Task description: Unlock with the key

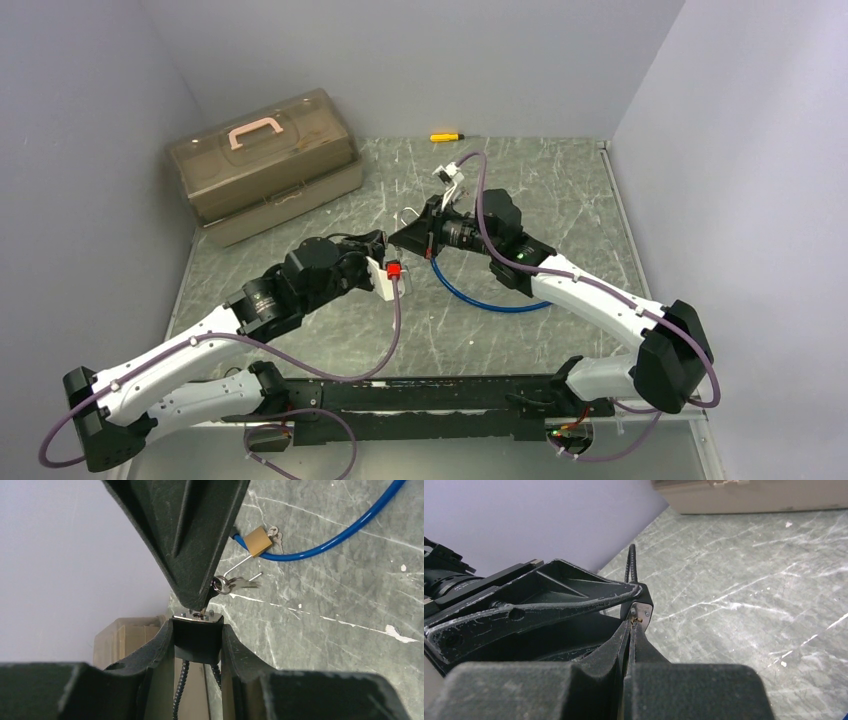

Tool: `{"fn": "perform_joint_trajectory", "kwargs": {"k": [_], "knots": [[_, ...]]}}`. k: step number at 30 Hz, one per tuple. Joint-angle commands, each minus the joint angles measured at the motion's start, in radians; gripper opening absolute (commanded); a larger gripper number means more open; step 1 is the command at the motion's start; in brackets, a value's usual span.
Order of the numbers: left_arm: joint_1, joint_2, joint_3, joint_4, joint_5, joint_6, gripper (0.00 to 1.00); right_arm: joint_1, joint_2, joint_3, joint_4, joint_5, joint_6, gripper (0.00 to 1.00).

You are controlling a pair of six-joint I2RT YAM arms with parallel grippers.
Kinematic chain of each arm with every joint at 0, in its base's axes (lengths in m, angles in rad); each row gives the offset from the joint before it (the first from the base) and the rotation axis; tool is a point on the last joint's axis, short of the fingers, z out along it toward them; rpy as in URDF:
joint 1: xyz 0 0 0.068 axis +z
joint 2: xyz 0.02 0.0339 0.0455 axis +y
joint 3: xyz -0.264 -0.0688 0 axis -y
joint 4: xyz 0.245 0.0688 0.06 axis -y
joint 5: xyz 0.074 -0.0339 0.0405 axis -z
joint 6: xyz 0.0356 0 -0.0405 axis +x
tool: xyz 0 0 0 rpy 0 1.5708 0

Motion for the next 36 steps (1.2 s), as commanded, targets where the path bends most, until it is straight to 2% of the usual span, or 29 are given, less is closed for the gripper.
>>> {"fn": "perform_joint_trajectory", "kwargs": {"k": [1, 5, 13, 23, 36], "knots": [[-0.024, 0.004, 0.086, 0.176, 0.11, -0.078, 0.0, 0.027, 0.015, 0.035, 0.144, -0.057, 0.053, 0.0], [-0.023, 0.003, 0.085, 0.171, 0.11, -0.075, 0.0, 0.028, 0.027, 0.052, 0.132, -0.065, 0.061, 0.0], [-0.04, -0.012, 0.039, 0.138, 0.121, 0.037, 0.0, 0.028, 0.046, 0.111, 0.016, -0.062, 0.037, 0.0], [-0.066, -0.014, 0.01, 0.135, 0.111, 0.121, 0.0, 0.031, 0.069, 0.149, -0.029, -0.062, 0.026, 0.0], [-0.067, -0.017, 0.051, 0.152, 0.114, 0.009, 0.0, 0.042, 0.031, 0.095, 0.023, -0.035, 0.006, 0.0]]}}
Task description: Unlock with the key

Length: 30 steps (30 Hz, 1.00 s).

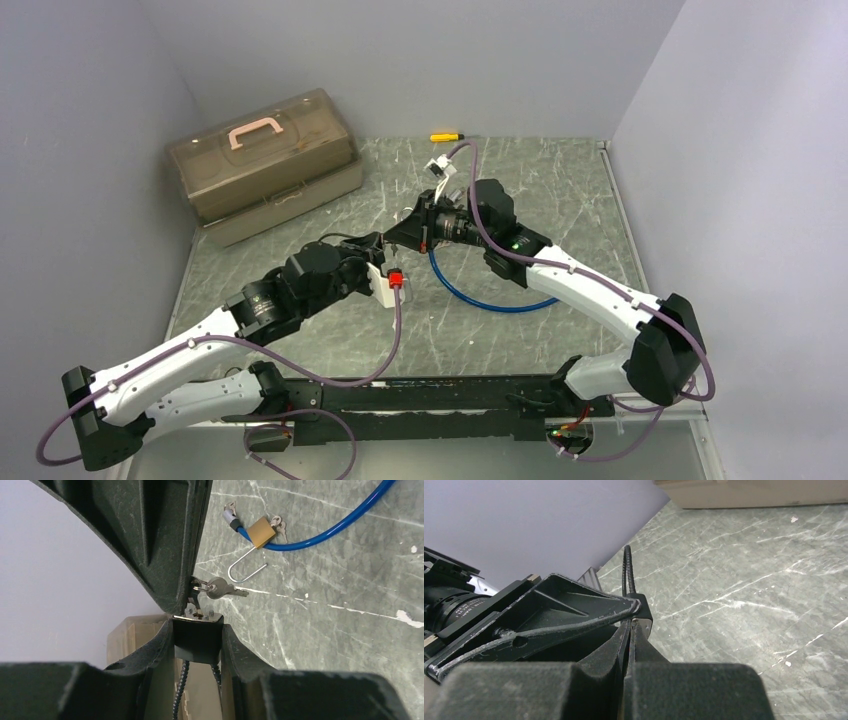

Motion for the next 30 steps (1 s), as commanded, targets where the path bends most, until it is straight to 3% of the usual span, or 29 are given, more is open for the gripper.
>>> {"fn": "perform_joint_trajectory", "kwargs": {"k": [1, 10, 20, 30], "knots": [[-0.042, -0.002, 0.062, 0.173, 0.159, -0.072, 0.0, 0.04, -0.023, -0.007, 0.114, -0.02, 0.001, 0.0], [-0.024, 0.005, 0.111, 0.183, 0.158, -0.178, 0.0, 0.034, -0.071, -0.08, 0.201, -0.002, 0.019, 0.0], [0.053, -0.001, 0.099, 0.231, 0.046, -0.283, 0.0, 0.033, -0.162, -0.172, 0.277, 0.059, 0.035, 0.0], [0.099, -0.026, 0.091, 0.213, 0.119, -0.336, 0.0, 0.033, -0.171, -0.2, 0.329, 0.071, 0.06, 0.0]]}}
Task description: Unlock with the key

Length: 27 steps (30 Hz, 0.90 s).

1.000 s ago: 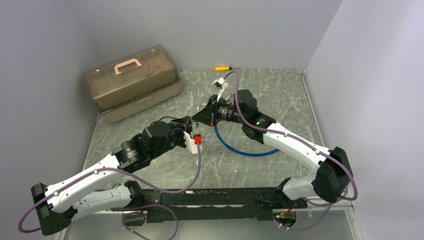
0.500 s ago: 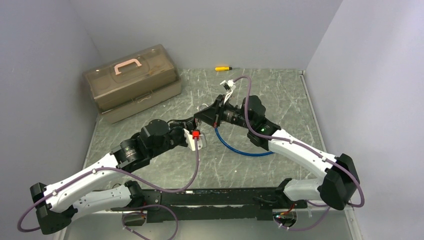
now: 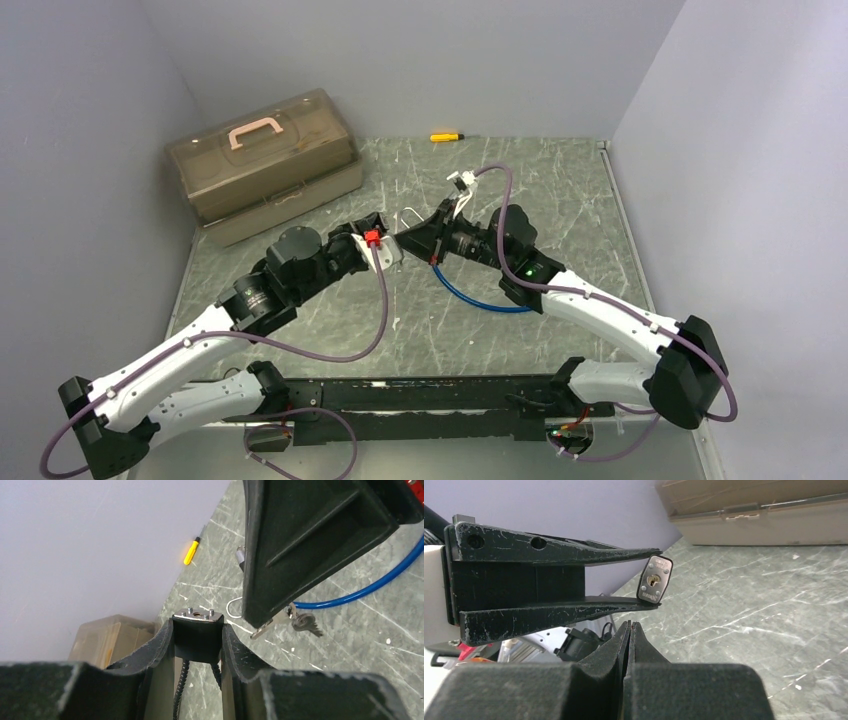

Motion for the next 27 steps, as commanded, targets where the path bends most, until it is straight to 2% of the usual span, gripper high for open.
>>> {"fn": "perform_joint_trajectory", "kwargs": {"k": [1, 5, 17, 23, 27], "knots": [[0.001, -0.033, 0.044, 0.063, 0.068, -0.034, 0.0, 0.005, -0.013, 0.002, 0.086, -0.026, 0.03, 0.0], [0.002, -0.057, 0.015, 0.011, 0.178, 0.026, 0.0, -0.008, -0.02, -0.003, 0.113, -0.039, 0.055, 0.0], [0.001, -0.074, -0.069, 0.005, 0.141, 0.157, 0.0, -0.045, -0.122, 0.016, -0.088, -0.085, -0.003, 0.0], [0.001, -0.08, -0.074, 0.014, 0.161, 0.173, 0.0, -0.046, -0.103, 0.025, -0.085, -0.115, 0.018, 0.0], [0.002, -0.092, -0.067, 0.0, 0.233, 0.199, 0.0, -0.046, -0.063, 0.033, -0.083, -0.133, 0.036, 0.0]]}}
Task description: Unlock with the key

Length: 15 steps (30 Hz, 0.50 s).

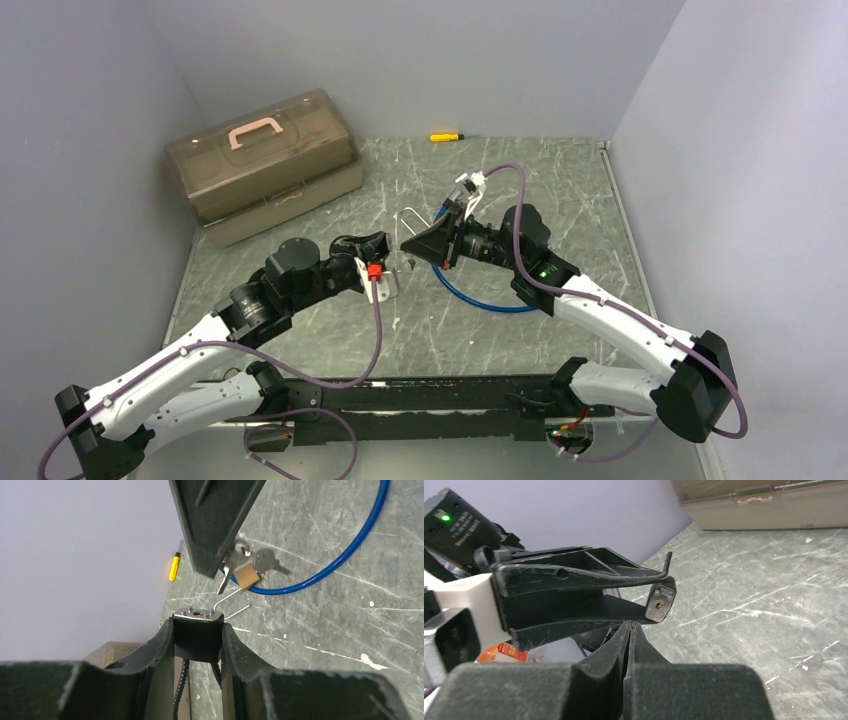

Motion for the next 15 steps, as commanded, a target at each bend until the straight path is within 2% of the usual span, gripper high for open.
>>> {"fn": "perform_joint_trajectory", "kwargs": {"k": [1, 5, 15], "knots": [[0.001, -0.029, 0.013, 0.036, 0.098, 0.047, 0.0, -0.005, 0.03, 0.048, 0.016, -0.036, 0.018, 0.0], [-0.003, -0.035, 0.009, 0.021, 0.142, 0.09, 0.0, -0.005, 0.031, 0.065, -0.001, -0.021, 0.002, 0.0], [-0.009, -0.036, -0.001, 0.007, 0.122, 0.115, 0.0, -0.005, 0.019, 0.061, -0.006, -0.004, 0.002, 0.0]]}}
